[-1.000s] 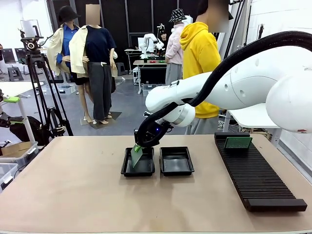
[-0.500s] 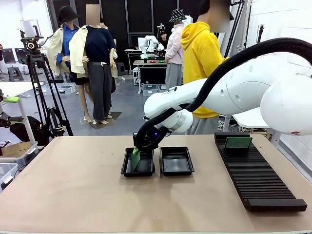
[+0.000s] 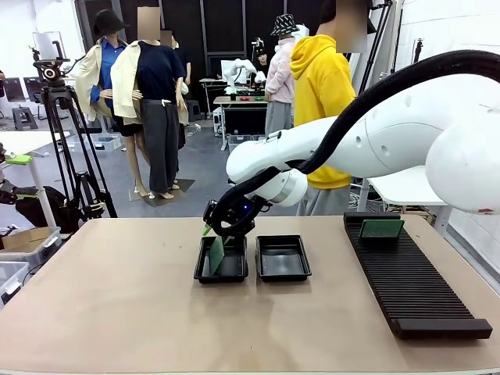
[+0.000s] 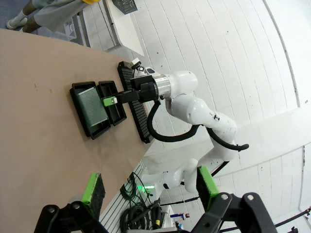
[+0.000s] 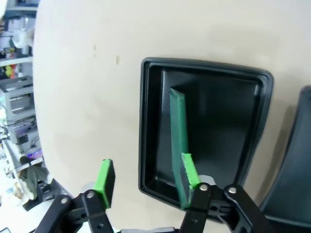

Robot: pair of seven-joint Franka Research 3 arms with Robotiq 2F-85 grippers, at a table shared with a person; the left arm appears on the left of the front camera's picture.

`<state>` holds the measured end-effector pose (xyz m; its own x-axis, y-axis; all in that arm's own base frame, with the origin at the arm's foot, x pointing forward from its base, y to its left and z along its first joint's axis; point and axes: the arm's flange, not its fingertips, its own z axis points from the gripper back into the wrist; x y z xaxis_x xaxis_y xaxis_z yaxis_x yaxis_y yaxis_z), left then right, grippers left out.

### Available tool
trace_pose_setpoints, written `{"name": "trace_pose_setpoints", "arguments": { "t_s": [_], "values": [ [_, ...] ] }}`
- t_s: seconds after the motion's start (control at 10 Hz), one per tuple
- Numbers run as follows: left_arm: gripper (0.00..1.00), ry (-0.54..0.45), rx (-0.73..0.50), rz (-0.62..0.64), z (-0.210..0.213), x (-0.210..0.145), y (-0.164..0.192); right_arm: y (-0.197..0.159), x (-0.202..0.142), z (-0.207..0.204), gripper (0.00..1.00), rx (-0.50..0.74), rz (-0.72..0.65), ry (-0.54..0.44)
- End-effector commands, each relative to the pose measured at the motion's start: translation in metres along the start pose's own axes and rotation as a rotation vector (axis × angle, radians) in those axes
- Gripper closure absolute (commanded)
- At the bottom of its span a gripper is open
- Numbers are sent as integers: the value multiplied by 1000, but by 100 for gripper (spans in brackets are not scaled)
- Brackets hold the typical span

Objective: Inspect and transfer BCBs to ESD trays.
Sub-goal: Pick up the Blank PCB from the PCB Rack and place it in the left ESD tray, then pick up the ESD tray and place it on the left side of the table.

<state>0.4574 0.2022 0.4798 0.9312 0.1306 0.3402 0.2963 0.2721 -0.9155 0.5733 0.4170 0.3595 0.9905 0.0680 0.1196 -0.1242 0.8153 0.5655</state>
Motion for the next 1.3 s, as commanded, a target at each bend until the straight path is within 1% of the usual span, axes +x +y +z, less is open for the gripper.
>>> {"name": "trace_pose_setpoints", "arguments": {
  "t_s": [0.0,0.1,0.2,0.4,0.5,0.8,0.9,1.2],
  "values": [
    [0,-10,3,10,1,1,-4,9,-20,24,0,-136,-48,21],
    [0,-10,3,10,1,1,-4,15,-25,33,0,-189,-50,31],
    [0,-10,3,10,1,1,-4,19,-29,39,0,-247,-49,62],
    [0,-10,3,10,1,1,-4,23,-37,48,0,-326,-41,97],
    [0,-10,3,10,1,1,-4,22,-39,53,0,-346,-41,96],
    [0,-10,3,10,1,1,-4,20,-41,57,0,-386,-63,94],
    [0,-10,3,10,1,1,-4,20,-40,54,0,-329,-26,112],
    [0,-10,3,10,1,1,-4,20,-40,54,0,-329,-26,112]
  ]
}}
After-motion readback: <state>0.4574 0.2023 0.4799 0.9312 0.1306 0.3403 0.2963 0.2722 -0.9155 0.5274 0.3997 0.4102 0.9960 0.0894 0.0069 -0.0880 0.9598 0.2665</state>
